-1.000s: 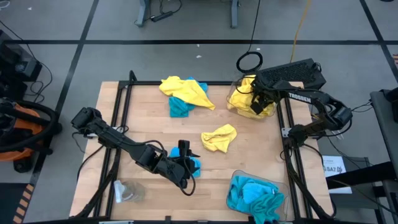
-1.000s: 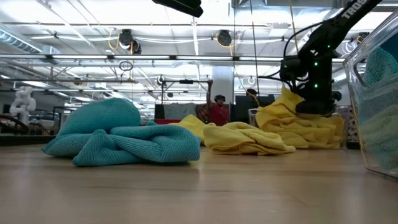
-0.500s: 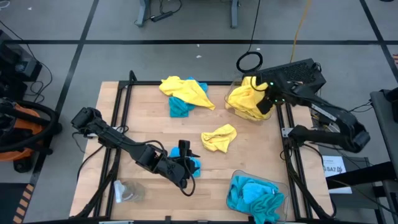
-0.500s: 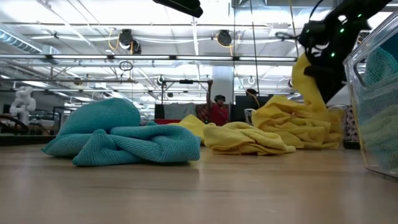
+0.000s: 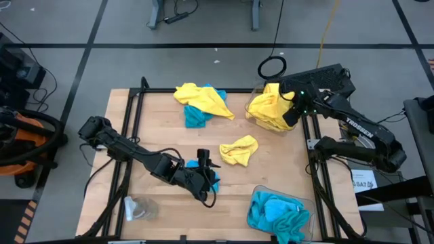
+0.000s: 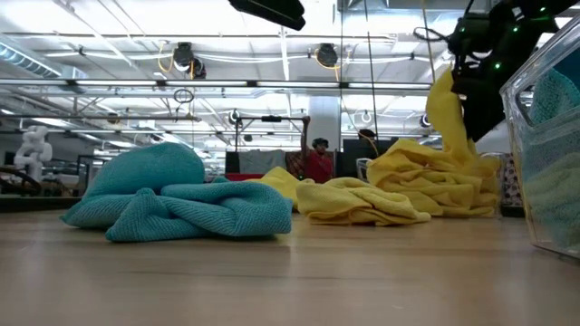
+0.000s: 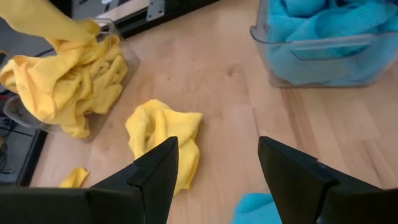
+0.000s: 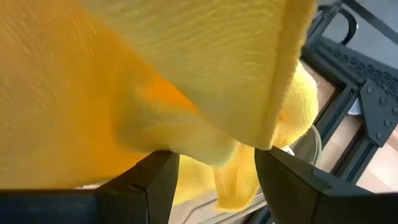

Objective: Sort microfiber towel by color & place in baskets
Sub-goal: Put the yellow microfiber cloth into the top transparent bin

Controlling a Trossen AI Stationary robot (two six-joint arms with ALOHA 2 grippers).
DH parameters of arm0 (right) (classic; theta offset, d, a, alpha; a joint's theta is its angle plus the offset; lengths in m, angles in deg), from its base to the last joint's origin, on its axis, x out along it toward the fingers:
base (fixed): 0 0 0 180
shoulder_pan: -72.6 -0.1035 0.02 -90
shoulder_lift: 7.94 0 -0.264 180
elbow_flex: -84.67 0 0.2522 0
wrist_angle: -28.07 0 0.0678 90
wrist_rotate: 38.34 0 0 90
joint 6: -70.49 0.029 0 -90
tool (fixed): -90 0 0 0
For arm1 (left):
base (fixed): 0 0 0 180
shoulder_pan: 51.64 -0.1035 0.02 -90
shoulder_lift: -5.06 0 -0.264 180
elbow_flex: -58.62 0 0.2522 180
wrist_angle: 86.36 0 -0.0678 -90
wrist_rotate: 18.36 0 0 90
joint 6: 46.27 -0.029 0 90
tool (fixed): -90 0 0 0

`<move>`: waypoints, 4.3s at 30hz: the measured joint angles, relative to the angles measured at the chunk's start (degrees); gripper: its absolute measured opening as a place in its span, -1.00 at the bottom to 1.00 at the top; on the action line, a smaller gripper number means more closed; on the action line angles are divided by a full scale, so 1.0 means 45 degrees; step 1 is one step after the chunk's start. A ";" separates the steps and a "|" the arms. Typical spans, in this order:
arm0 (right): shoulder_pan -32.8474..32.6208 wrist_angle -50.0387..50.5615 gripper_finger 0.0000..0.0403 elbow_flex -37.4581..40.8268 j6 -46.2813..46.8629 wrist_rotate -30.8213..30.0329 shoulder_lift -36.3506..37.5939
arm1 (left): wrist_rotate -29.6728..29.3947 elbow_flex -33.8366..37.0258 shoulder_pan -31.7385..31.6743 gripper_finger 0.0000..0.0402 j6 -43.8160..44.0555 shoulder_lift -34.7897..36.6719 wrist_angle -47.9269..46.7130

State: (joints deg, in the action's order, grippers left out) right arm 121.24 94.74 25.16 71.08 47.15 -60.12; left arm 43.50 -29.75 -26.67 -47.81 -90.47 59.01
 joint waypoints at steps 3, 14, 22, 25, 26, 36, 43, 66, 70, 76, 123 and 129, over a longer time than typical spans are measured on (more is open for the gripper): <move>0.0000 0.0370 -0.02 0.0001 -0.0057 -0.0048 -0.0373 | 0.0000 -0.0005 -0.0105 0.14 -0.0075 0.0000 0.0194; 0.0000 0.1103 -0.14 -0.0919 -0.0668 0.1989 0.0526 | 0.0214 -0.0005 -0.0141 0.14 -0.0216 0.0000 0.0189; 0.0000 0.3823 -0.15 -0.2192 -0.0887 0.0579 0.0364 | 0.0215 -0.0005 -0.0287 0.14 -0.0416 0.0000 0.0191; 0.0010 0.4800 -0.15 -0.2226 -0.0751 0.0299 -0.0042 | 0.0219 -0.0005 -0.0296 0.14 -0.0460 0.0000 0.0194; 0.0005 0.5007 -0.15 -0.2226 -0.0746 0.0325 -0.0165 | 0.0215 -0.0006 -0.0303 0.14 -0.0461 0.0000 0.0196; 0.0000 0.3901 -0.15 -0.2226 -0.0907 0.0971 -0.0994 | 0.0219 -0.0010 -0.0306 0.14 -0.0422 0.0000 0.0199; 0.0000 0.1643 -0.15 -0.2226 -0.0836 0.1035 -0.0676 | 0.0636 -0.0010 -0.0296 0.14 -0.0398 0.0000 0.0152; -0.1690 -0.2126 -0.15 -0.2221 0.0067 0.0038 -0.5879 | 0.0865 -0.0010 -0.0345 0.14 -0.0072 -0.0005 -0.0323; -0.1705 -0.2839 -0.15 -0.2221 0.0222 0.0543 -0.7269 | 0.0874 -0.0010 -0.0345 0.14 -0.0063 -0.0005 -0.0332; -0.1705 -0.3406 -0.15 -0.2236 0.0396 0.0712 -0.8396 | 0.0874 -0.0015 -0.0581 0.14 -0.0063 -0.0242 -0.0219; -0.5326 -0.0242 -0.15 -0.2211 0.1733 0.2296 0.0772 | 0.5676 0.0000 -0.5188 0.13 0.0177 -0.5371 0.2945; -0.6247 -0.0269 -0.15 -0.2211 0.2047 0.1332 0.0772 | 0.5533 -0.0049 -0.5197 -0.30 0.0263 -0.5547 0.2908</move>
State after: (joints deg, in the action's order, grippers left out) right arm 93.13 93.53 15.21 80.30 53.14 -56.65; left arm 68.40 -29.97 -50.06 -46.63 -115.43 72.10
